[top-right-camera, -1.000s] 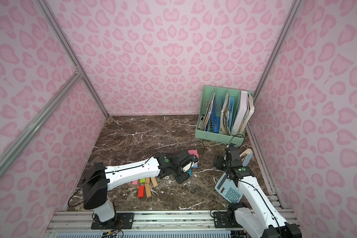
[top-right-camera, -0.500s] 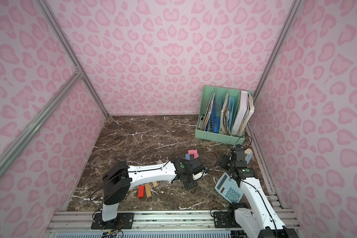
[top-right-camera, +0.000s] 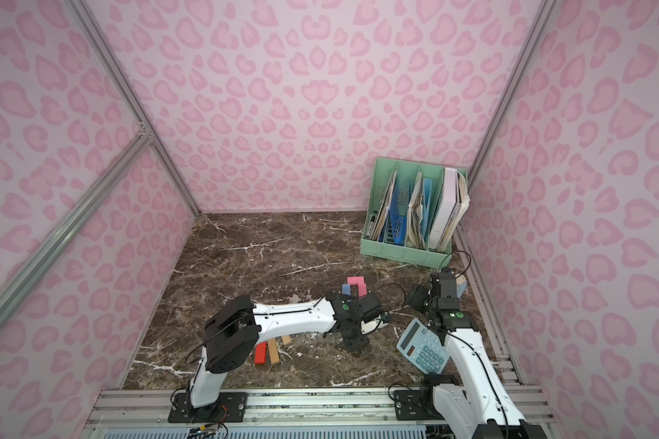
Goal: Assemble the number 8 with building blocks
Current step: Place the building block at the center of the board.
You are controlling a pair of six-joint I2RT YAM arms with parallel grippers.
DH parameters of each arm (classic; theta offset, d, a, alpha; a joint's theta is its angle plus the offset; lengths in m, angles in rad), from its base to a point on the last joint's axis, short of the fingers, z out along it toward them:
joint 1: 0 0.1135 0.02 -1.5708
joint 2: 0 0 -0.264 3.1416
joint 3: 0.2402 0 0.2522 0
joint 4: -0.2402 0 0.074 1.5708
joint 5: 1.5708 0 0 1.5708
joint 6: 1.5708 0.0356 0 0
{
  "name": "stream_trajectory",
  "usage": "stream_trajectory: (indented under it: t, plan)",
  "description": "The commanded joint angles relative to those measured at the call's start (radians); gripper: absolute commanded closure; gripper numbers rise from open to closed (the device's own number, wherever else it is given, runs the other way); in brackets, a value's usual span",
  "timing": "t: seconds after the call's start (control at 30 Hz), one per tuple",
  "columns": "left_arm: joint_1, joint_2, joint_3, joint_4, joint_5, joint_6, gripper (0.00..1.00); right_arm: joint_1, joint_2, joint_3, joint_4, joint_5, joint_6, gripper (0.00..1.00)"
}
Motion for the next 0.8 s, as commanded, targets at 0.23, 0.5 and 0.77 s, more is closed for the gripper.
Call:
stream_trajectory:
  t: [0.23, 0.5, 0.77]
  plan:
    - [-0.004, 0.016, -0.002, 0.01, 0.043, -0.003, 0.28, -0.007, -0.011, -0.003, 0.015, 0.005, -0.002, 0.15]
    - [-0.011, -0.016, -0.005, 0.013, 0.056, -0.031, 0.18, -0.007, -0.018, -0.002, 0.011, -0.001, -0.004, 0.15]
    - [-0.007, -0.28, -0.138, 0.112, 0.002, -0.105, 0.1, 0.01, -0.035, -0.016, 0.05, -0.139, -0.055, 0.13]
